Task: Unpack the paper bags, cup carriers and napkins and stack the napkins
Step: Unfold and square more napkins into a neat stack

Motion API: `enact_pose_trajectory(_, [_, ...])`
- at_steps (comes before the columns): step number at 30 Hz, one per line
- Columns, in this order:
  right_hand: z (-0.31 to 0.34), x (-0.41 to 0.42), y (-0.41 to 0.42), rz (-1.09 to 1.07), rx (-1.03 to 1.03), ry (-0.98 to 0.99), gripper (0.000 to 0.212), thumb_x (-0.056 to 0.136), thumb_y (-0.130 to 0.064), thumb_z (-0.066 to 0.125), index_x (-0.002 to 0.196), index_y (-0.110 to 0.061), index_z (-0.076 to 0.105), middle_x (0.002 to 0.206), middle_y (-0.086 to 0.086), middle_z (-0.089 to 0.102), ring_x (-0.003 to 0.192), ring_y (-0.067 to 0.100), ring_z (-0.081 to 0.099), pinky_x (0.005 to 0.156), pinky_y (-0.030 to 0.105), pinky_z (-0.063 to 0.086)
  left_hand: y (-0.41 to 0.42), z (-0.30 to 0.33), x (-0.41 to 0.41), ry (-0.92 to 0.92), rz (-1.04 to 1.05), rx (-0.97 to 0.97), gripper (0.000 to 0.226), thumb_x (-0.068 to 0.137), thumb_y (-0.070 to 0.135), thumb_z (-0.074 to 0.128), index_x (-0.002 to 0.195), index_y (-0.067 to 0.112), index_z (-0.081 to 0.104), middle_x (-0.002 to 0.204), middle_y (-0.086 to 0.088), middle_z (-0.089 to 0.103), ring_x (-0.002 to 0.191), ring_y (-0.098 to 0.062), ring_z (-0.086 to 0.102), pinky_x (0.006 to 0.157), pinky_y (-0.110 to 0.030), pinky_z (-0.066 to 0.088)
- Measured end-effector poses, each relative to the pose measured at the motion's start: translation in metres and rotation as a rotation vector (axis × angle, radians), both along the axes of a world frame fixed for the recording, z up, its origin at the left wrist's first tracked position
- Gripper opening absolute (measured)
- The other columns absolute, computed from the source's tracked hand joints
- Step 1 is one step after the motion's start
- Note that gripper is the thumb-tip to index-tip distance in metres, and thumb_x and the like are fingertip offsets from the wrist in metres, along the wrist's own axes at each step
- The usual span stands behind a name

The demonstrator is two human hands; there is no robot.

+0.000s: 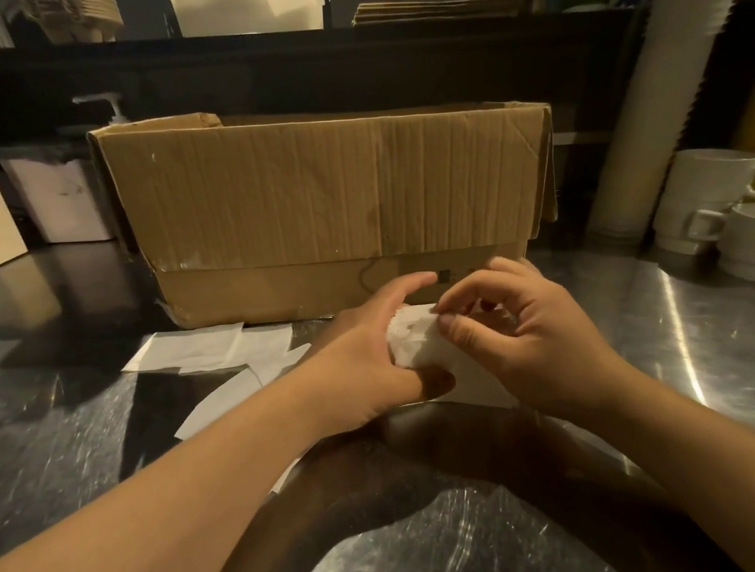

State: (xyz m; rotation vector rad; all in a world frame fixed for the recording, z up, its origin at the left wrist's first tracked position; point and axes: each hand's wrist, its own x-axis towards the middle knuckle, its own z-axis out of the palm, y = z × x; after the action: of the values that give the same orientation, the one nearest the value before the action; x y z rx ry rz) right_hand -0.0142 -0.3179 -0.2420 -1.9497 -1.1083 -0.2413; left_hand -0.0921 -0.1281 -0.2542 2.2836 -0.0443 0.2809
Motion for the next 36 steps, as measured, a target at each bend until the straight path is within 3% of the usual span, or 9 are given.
enact_pose_trajectory(4, [0.001, 0.002, -0.002, -0.007, -0.072, -0.105, 0.019, 0.09, -0.056, 0.056, 0.109, -0.053, 0.06, 0.104, -0.022, 0.049, 0.108, 0.01, 0.042, 0.096, 0.048, 0.043, 0.0, 0.0, 0.001, -0.012, -0.002, 0.015, 0.097, 0.074, 0.034, 0.092, 0.147, 0.06, 0.033, 0.134, 0.019, 0.059, 0.119, -0.01, 0.06, 0.101, -0.043, 0.055])
enact_pose_trajectory(8, [0.004, 0.002, -0.008, -0.023, -0.145, -0.195, 0.035, 0.091, -0.052, 0.056, 0.126, -0.055, 0.059, 0.117, -0.023, 0.035, 0.118, 0.009, 0.029, 0.104, 0.048, 0.037, 0.005, 0.0, 0.002, -0.07, 0.022, -0.008, 0.094, 0.079, 0.013, 0.088, 0.149, 0.052, 0.038, 0.119, 0.022, 0.066, 0.106, -0.001, 0.064, 0.087, -0.019, 0.055])
enact_pose_trajectory(10, [0.008, 0.001, -0.011, -0.013, -0.214, -0.205, 0.042, 0.091, -0.058, 0.051, 0.133, -0.058, 0.054, 0.126, -0.03, 0.029, 0.128, 0.006, 0.021, 0.11, 0.044, 0.028, 0.009, -0.001, 0.001, -0.06, 0.01, -0.108, 0.099, 0.077, 0.005, 0.087, 0.151, 0.048, 0.037, 0.117, 0.018, 0.068, 0.104, -0.004, 0.068, 0.086, -0.021, 0.056])
enact_pose_trajectory(17, [0.005, -0.001, -0.004, -0.057, -0.595, -0.441, 0.063, 0.101, -0.057, 0.043, 0.154, -0.058, 0.01, 0.159, -0.017, 0.004, 0.144, 0.015, -0.002, 0.118, 0.042, 0.001, 0.005, 0.004, 0.002, 0.077, 0.044, -0.163, 0.12, 0.07, 0.019, 0.095, 0.155, 0.057, 0.02, 0.133, 0.026, 0.056, 0.113, 0.003, 0.063, 0.092, -0.023, 0.055])
enact_pose_trajectory(24, [-0.002, 0.004, 0.0, -0.119, -0.124, -0.538, 0.045, 0.098, -0.044, 0.056, 0.142, -0.044, 0.046, 0.139, -0.001, 0.046, 0.13, 0.027, 0.036, 0.103, 0.047, 0.032, 0.002, 0.008, 0.007, 0.109, 0.083, -0.09, 0.117, 0.073, 0.028, 0.094, 0.157, 0.051, 0.016, 0.114, 0.033, 0.062, 0.109, 0.006, 0.056, 0.104, -0.031, 0.045])
enact_pose_trajectory(26, [-0.002, 0.003, -0.002, -0.076, -0.079, -0.57, 0.031, 0.092, -0.044, 0.062, 0.123, -0.043, 0.057, 0.132, -0.002, 0.047, 0.127, 0.027, 0.039, 0.098, 0.047, 0.035, 0.004, 0.008, 0.008, 0.11, 0.099, -0.087, 0.119, 0.072, 0.029, 0.094, 0.159, 0.048, 0.015, 0.106, 0.039, 0.061, 0.101, 0.013, 0.056, 0.103, -0.028, 0.044])
enact_pose_trajectory(29, [-0.003, 0.003, -0.002, -0.022, -0.106, -0.609, 0.021, 0.088, -0.047, 0.065, 0.108, -0.043, 0.063, 0.128, 0.0, 0.05, 0.123, 0.028, 0.04, 0.093, 0.05, 0.038, 0.004, 0.008, 0.01, 0.114, 0.127, -0.088, 0.118, 0.073, 0.03, 0.094, 0.158, 0.051, 0.016, 0.11, 0.033, 0.062, 0.106, 0.004, 0.058, 0.106, -0.036, 0.044])
enact_pose_trajectory(33, [-0.007, 0.008, -0.002, -0.044, -0.185, -0.596, 0.033, 0.086, -0.042, 0.073, 0.118, -0.041, 0.069, 0.127, 0.002, 0.053, 0.121, 0.027, 0.041, 0.093, 0.055, 0.041, 0.005, 0.006, 0.01, 0.108, 0.141, -0.078, 0.119, 0.07, 0.027, 0.096, 0.157, 0.053, 0.019, 0.116, 0.03, 0.062, 0.107, 0.002, 0.06, 0.097, -0.028, 0.047])
enact_pose_trajectory(36, [-0.01, 0.009, -0.001, -0.057, -0.221, -0.569, 0.055, 0.085, -0.037, 0.079, 0.135, -0.041, 0.057, 0.13, 0.0, 0.047, 0.123, 0.026, 0.037, 0.094, 0.057, 0.042, 0.006, 0.006, 0.009, 0.099, 0.136, -0.072, 0.121, 0.069, 0.025, 0.097, 0.157, 0.052, 0.02, 0.113, 0.03, 0.063, 0.107, 0.003, 0.06, 0.1, -0.03, 0.049])
